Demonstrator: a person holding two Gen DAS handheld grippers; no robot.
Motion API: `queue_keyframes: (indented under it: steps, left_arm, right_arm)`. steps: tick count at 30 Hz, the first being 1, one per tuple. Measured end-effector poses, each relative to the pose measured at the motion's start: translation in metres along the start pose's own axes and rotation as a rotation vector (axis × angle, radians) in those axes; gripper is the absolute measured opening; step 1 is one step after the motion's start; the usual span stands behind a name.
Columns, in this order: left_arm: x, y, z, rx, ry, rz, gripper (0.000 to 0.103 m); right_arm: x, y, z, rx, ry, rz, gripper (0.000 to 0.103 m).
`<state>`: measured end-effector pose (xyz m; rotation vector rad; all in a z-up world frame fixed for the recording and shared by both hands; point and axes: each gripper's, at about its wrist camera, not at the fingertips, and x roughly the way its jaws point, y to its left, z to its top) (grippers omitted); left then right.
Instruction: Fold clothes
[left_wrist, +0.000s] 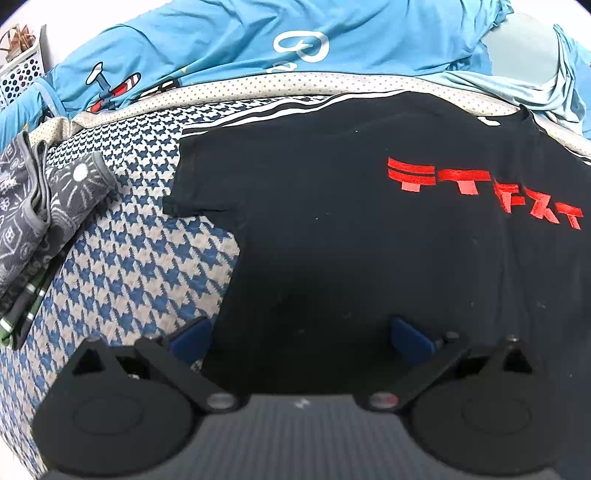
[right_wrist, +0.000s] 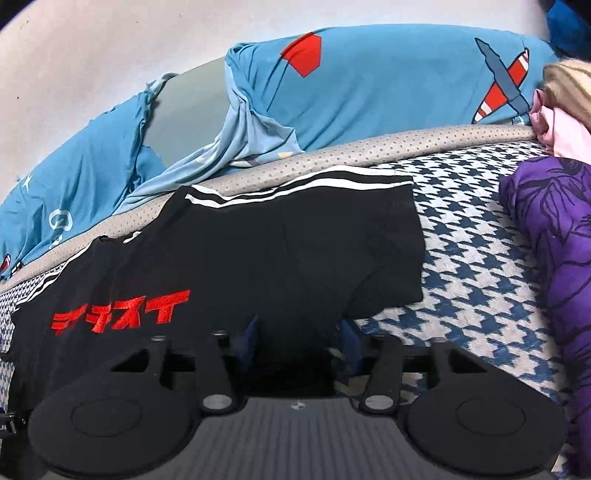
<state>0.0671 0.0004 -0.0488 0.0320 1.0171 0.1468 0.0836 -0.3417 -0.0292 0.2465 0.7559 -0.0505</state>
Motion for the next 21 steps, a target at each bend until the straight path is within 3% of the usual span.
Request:
queue_keyframes:
  steps: [2,4,8,14,18,21]
  left_arm:
    - [0.0,0.0,0.0,-0.003,0.0,-0.002,0.103]
    - [0.0,0.001,0.0,-0.005,0.0,0.0,0.103]
    - [0.0,0.002,0.0,0.003,-0.005,0.008,0.103]
    - [0.0,0.007,-0.004,0.004,0.01,0.0,0.103]
    - [-0.001,0.01,-0.007,0.004,0.024,-0.004,0.103]
    - [-0.003,0.011,-0.007,0.004,0.028,-0.002,0.103]
  right_arm:
    - [0.002,0.003,-0.001,-0.024,-0.005,-0.042,0.01]
    - [0.0,0.003,-0.001,-0.023,-0.01,-0.053,0.008]
    - [-0.009,0.005,-0.002,-0.033,-0.024,-0.106,0.007]
    - [-0.01,-0.001,-0.004,-0.025,-0.014,-0.118,0.006]
    - [-0.016,-0.012,0.0,0.029,-0.007,-0.08,0.007]
    - [-0.021,-0.021,0.004,0.071,-0.001,-0.051,0.015]
